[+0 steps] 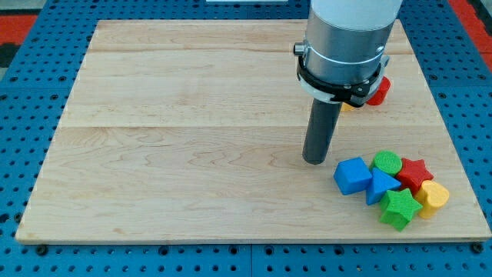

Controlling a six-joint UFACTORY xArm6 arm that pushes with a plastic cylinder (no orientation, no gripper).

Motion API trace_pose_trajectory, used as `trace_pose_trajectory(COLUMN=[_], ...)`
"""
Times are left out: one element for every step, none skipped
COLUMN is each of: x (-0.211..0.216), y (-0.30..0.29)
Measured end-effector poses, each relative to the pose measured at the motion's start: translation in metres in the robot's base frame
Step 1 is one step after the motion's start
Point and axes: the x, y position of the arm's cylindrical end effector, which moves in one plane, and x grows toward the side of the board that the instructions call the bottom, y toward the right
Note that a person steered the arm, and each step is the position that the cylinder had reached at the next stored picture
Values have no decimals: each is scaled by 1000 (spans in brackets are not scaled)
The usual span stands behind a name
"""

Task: Point your hand in between the red circle and green circle

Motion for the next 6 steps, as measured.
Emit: trace_pose_trajectory(x=[1,-23,-45,-52,-67,-101], y=[-1,2,40,81,129,139])
